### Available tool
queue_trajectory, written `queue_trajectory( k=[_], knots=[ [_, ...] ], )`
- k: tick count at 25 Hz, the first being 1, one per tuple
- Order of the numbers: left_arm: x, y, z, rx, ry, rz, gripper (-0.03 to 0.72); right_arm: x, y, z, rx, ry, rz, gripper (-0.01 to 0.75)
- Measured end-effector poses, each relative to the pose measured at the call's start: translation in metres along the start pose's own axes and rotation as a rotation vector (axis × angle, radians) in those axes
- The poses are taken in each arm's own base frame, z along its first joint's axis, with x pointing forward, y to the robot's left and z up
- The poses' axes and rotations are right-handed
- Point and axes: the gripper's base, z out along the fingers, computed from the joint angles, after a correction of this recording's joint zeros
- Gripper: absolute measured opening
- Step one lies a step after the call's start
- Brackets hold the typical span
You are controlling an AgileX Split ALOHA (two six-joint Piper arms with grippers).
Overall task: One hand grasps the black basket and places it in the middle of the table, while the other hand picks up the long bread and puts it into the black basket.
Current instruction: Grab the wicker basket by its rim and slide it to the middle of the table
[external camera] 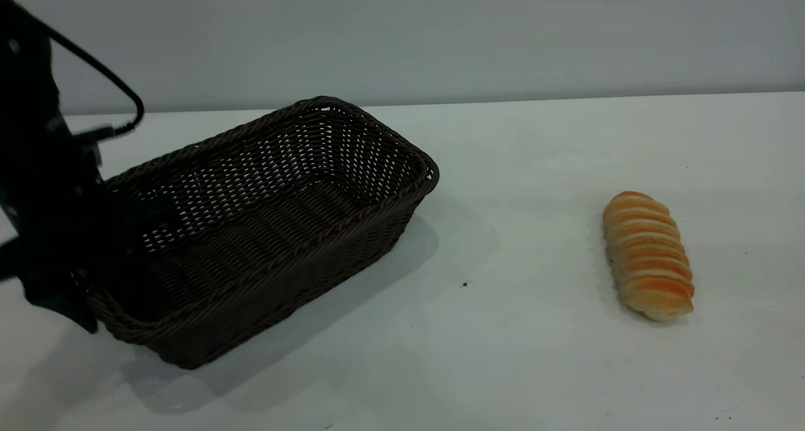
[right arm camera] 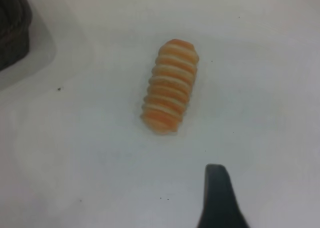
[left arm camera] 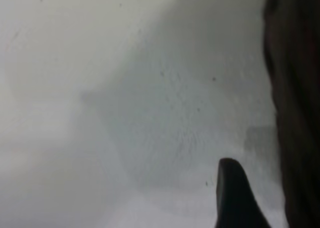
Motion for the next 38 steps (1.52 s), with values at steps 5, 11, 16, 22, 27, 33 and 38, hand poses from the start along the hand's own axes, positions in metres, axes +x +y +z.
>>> queue_trajectory(
  k=[5,11,16,22,27,33,38],
  knots=[
    [-0.005,-0.006,0.002,0.065,-0.041,-0.057,0.149,0.0,0.0,0.0,0.0,0.0,-0.004,0.481],
    [-0.008,-0.012,-0.036,0.147,-0.113,0.024,0.141,0.0,0.0,0.0,0.0,0.0,-0.005,0.481],
    [-0.015,-0.022,-0.067,0.182,-0.137,0.269,0.14,0.0,0.0,0.0,0.0,0.001,-0.006,0.481],
    [-0.038,-0.049,-0.052,0.193,-0.085,0.469,0.139,0.0,0.0,0.0,0.0,0.001,-0.006,0.481],
    [-0.048,-0.08,-0.021,0.203,-0.016,0.544,0.139,0.0,0.0,0.0,0.0,0.001,-0.006,0.481],
    [-0.048,-0.082,-0.005,0.178,0.037,0.495,0.139,0.001,0.0,0.0,-0.002,0.006,-0.007,0.481],
    [-0.048,-0.08,-0.005,0.157,0.044,0.488,0.256,0.001,0.0,0.0,-0.002,0.008,-0.007,0.481]
  ],
)
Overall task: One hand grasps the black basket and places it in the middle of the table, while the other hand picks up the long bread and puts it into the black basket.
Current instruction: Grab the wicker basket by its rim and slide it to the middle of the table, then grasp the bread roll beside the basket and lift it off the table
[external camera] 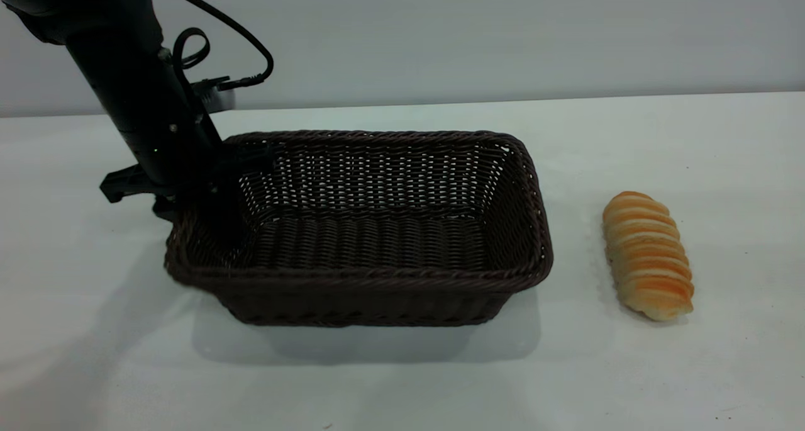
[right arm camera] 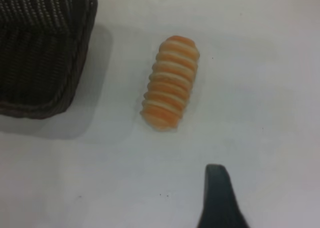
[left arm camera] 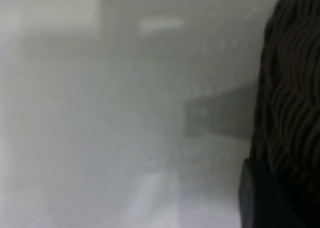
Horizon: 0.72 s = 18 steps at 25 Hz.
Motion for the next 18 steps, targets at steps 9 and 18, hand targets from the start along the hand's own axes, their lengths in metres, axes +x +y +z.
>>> queue_trajectory(
  k=[9,18],
  knots=[
    [-0.002,0.003,-0.06,-0.09,-0.1,0.054,0.469,0.0,0.0,0.002,-0.003,0.007,0.005,0.481],
    [0.026,0.0,-0.186,-0.148,-0.295,0.13,0.474,-0.03,0.003,0.056,-0.161,0.203,0.086,0.481]
  ],
)
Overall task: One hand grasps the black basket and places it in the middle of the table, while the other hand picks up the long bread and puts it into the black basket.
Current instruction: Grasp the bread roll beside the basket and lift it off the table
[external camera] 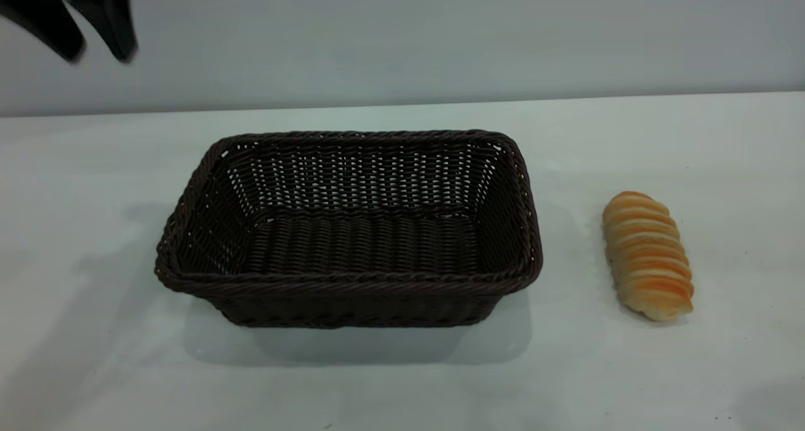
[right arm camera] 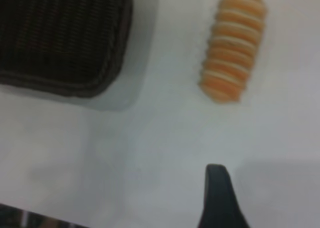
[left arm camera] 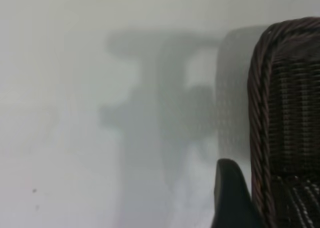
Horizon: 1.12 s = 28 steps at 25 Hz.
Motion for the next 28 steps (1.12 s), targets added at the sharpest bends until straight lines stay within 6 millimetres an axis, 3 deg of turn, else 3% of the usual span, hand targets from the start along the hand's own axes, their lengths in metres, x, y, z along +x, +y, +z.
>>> queue_trajectory(
  k=[3,8,13,16,19,22,26,28],
  knots=[
    [0.004,0.002,-0.027,0.0,-0.032,-0.001,0.474,-0.027,-0.009,0.031,-0.013,0.045,0.024,0.481],
    [0.009,0.004,-0.052,0.003,-0.067,-0.004,0.474,-0.053,-0.012,0.113,-0.007,0.146,0.009,0.481],
    [0.015,0.005,-0.057,-0.005,-0.025,-0.004,0.474,-0.049,-0.015,0.199,0.021,0.238,-0.011,0.481],
    [0.016,0.005,-0.057,-0.007,-0.011,-0.004,0.475,-0.042,-0.025,0.237,0.04,0.282,-0.009,0.481],
    [0.017,0.005,-0.057,-0.007,-0.006,-0.005,0.475,-0.029,-0.034,0.263,0.07,0.306,-0.016,0.471],
    [0.017,0.005,-0.057,-0.005,-0.001,-0.006,0.475,-0.018,-0.04,0.278,0.091,0.32,-0.012,0.415],
    [0.019,0.005,-0.057,-0.008,0.018,-0.006,0.475,-0.018,-0.04,0.28,0.089,0.323,-0.008,0.239],
    [0.019,0.005,-0.057,-0.009,0.022,-0.008,0.475,-0.023,-0.038,0.275,0.079,0.32,-0.012,0.114]
  ],
)
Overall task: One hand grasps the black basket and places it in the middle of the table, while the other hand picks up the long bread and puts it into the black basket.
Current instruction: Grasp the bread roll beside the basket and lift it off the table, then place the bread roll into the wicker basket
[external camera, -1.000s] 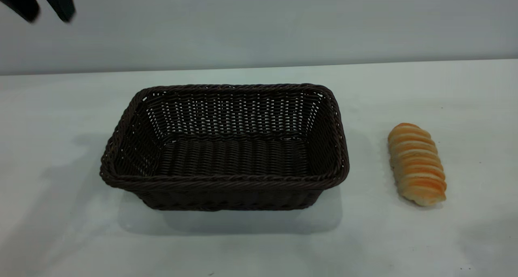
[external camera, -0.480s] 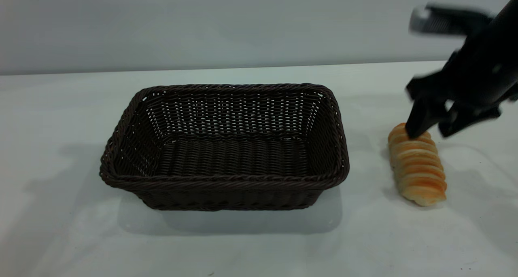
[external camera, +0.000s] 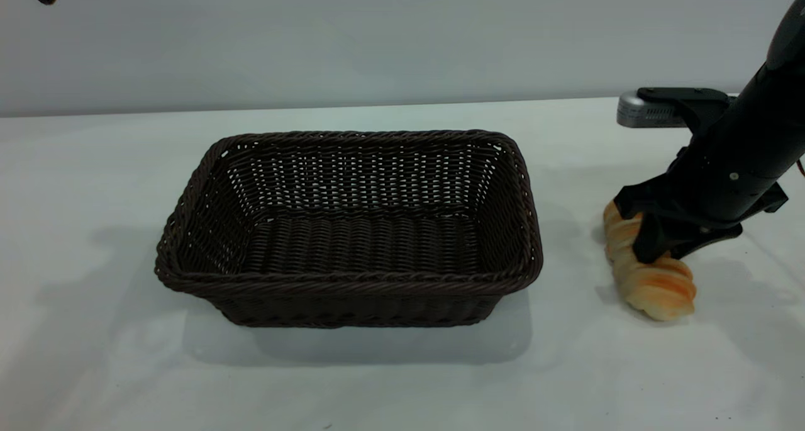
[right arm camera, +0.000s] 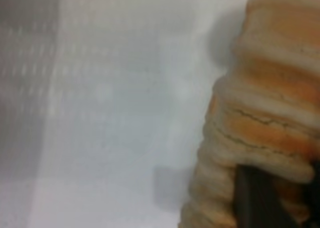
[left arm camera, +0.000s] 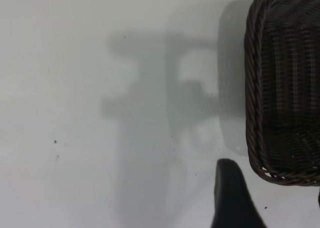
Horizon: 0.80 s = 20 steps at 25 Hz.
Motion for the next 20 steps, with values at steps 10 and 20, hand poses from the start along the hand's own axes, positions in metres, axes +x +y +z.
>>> queue_trajectory(
  k=[10,20],
  knots=[
    [0.0,0.0,0.0,0.0,0.0,0.0,0.477,-0.072,0.076,-0.11,-0.182,-0.197,-0.207,0.039],
    [0.0,0.0,0.0,0.0,-0.001,0.0,0.476,-0.039,0.176,-0.047,-0.28,-0.079,-0.383,0.131]
  ],
)
